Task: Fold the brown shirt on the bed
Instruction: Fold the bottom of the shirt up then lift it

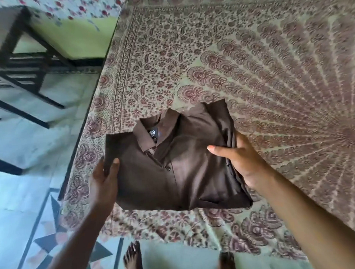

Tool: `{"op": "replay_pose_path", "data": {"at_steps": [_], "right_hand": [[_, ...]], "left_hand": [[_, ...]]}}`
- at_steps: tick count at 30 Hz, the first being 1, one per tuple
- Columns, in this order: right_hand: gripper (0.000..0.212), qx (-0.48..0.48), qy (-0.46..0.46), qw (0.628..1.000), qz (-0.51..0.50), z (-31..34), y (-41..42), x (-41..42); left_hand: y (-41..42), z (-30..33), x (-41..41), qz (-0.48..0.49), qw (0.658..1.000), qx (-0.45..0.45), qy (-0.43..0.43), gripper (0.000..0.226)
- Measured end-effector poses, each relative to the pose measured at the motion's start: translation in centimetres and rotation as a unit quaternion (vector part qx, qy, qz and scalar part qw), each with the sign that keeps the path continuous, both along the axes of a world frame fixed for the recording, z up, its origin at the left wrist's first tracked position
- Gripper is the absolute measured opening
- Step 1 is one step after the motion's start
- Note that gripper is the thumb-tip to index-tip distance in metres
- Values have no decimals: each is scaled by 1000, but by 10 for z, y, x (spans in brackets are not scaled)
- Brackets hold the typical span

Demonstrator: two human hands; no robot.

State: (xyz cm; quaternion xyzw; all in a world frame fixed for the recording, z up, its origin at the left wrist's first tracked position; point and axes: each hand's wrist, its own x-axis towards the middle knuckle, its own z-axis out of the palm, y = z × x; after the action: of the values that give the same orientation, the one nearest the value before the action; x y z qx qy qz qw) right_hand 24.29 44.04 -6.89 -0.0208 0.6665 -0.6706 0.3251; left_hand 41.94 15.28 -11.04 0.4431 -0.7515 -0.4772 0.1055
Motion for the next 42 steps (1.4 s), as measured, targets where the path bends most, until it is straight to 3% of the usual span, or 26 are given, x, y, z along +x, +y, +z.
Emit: {"op": "replay_pose_path", "data": {"at_steps": [3,9,13,17,18,21,22,26,31,36,38,42], "right_hand": [[29,11,-33,999,-29,-29,-37,31],[30,48,-54,994,-77,-75,-114,86],[31,92,-98,983,-125,-105,-146,118],[24,170,-69,968,-170,-117,-149,141],[32,201,-50,964,-165,-115,-146,144],[104,333,-58,938,-78,-102,-133,156],[115,333,-66,938,-68,-99,-129,163],[101,295,-49,952,-68,-100,-114,193],[89,409,34,910,-63,-107,-117,199],[51,478,247,835,-114,-100,-148,171],[46,454,263,843,-117,-102,-168,150],[44,440,191,874,-75,-116,-199,116]], "left_hand": [[-46,-13,22,-53,993,-92,-50,55],[-130,-30,48,-98,975,-159,-117,39],[-160,-33,56,-118,977,-116,-133,38],[-176,-34,84,-166,978,40,-118,58],[-180,-34,93,-199,970,62,-123,66],[-191,-46,117,-260,953,51,-145,79],[-190,-50,123,-271,949,18,-158,78],[-186,-61,137,-267,938,-44,-215,72],[-173,-60,130,-259,918,-130,-271,73],[-163,-42,92,-206,946,-220,-120,45],[-167,-44,70,-193,955,-199,-102,45],[-178,-51,32,-143,973,-156,-95,30]]}}
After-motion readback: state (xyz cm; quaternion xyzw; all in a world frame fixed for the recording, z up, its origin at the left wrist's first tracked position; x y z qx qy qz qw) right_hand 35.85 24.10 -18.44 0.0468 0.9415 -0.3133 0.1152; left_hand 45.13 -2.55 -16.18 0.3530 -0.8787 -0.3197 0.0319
